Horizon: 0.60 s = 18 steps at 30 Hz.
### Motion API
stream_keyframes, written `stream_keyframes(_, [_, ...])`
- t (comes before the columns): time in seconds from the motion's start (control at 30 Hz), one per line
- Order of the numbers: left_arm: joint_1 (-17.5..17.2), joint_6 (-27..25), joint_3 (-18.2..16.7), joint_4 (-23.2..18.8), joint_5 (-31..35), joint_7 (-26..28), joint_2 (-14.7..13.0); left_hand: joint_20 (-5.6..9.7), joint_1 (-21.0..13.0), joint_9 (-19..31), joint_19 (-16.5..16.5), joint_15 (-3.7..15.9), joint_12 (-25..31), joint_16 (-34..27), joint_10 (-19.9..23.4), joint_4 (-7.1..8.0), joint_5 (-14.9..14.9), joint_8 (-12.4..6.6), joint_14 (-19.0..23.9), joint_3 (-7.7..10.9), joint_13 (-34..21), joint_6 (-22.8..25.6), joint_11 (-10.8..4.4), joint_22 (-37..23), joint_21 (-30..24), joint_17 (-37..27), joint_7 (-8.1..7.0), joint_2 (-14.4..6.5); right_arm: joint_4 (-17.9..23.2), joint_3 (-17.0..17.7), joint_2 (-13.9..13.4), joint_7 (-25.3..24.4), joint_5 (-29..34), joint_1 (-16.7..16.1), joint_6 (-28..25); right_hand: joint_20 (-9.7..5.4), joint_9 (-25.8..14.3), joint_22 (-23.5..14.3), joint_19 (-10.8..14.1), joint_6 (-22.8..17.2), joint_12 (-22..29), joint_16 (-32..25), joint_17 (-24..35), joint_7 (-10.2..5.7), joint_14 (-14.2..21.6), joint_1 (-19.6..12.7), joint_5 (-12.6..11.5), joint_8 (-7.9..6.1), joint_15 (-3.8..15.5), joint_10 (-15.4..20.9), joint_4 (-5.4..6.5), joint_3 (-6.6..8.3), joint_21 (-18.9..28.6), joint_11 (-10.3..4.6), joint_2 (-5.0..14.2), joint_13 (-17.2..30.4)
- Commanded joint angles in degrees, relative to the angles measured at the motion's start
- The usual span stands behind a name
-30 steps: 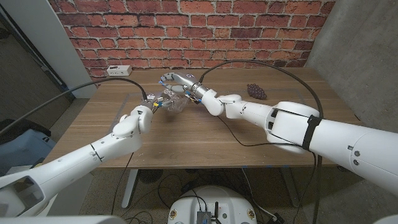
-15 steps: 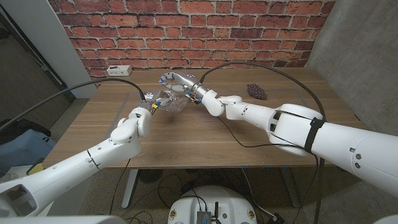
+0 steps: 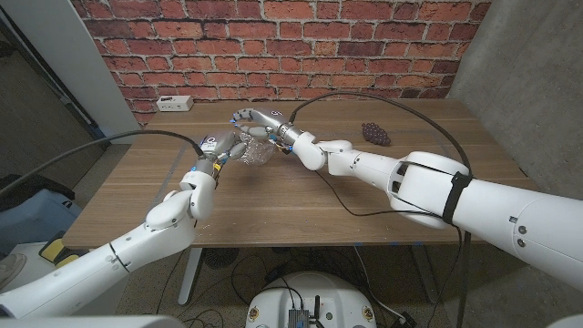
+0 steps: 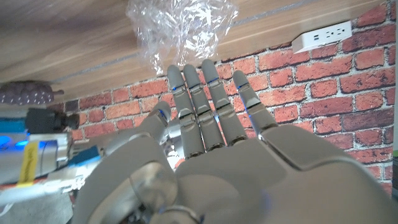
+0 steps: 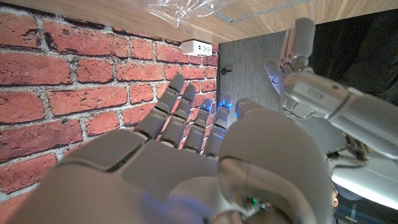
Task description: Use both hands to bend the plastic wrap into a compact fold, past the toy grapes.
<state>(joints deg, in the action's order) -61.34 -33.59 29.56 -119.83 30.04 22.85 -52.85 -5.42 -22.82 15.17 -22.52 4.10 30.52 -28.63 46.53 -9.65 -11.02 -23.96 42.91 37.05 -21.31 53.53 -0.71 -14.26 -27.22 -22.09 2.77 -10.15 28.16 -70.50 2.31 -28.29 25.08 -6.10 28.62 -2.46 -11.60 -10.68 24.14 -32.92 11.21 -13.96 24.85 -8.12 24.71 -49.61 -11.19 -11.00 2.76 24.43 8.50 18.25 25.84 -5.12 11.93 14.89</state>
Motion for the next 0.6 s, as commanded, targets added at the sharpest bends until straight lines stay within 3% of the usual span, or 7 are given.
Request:
stream_keyframes(0.03, [-7.29,10.13,-6.27,-0.84,-3.89,8.41,-0.60,-0.11,-0.67,0.36,-0.51,-0.09,0.53,-0.37,0.74,0.09,-0.39,-0.46,0.44,0.60,-0.52,0.50,0.03,-0.21,-0.67,-0.45,-0.16,0.03,-4.81,-1.48,3.48,3.21,-1.89,1.44,-0.41,-1.03,-0.18,-0.11,-0.06,0.83,-0.11,0.31,0.23,-0.16,-0.66,0.52,0.01,0.31,7.76,-0.75,0.16,1.21,-0.22,0.04,0.18,0.03])
stream_keyframes(0.33, [-10.37,21.44,-10.20,0.76,-8.59,10.12,-0.76,-0.37,-0.63,0.80,-0.17,-0.32,1.34,-0.73,1.78,0.58,-0.46,-1.04,2.08,1.36,-1.46,1.11,0.43,-0.42,-1.07,-0.40,0.36,0.47,-6.64,-3.55,5.77,6.42,-5.10,1.84,-4.94,-0.41,-0.21,-0.09,-0.44,1.47,-0.13,0.58,0.08,0.06,-1.24,1.92,0.28,0.25,7.19,-1.37,0.67,1.55,-0.37,0.34,-0.49,-0.08])
stream_keyframes(0.6, [-11.83,25.57,-12.17,0.78,-8.92,10.07,-0.12,-0.56,-0.53,1.09,0.34,-0.29,1.67,-0.70,2.08,0.79,-0.47,-1.38,2.73,1.96,-2.09,1.47,0.55,-0.51,-1.21,-0.19,0.53,0.71,-7.16,-6.18,7.35,10.37,-7.80,2.32,-11.67,-0.52,-0.17,-0.04,-1.36,2.32,-0.46,1.12,-0.28,-0.95,-2.21,2.64,0.32,0.34,7.51,-2.82,0.53,2.48,-0.78,-0.13,-0.43,-0.29])
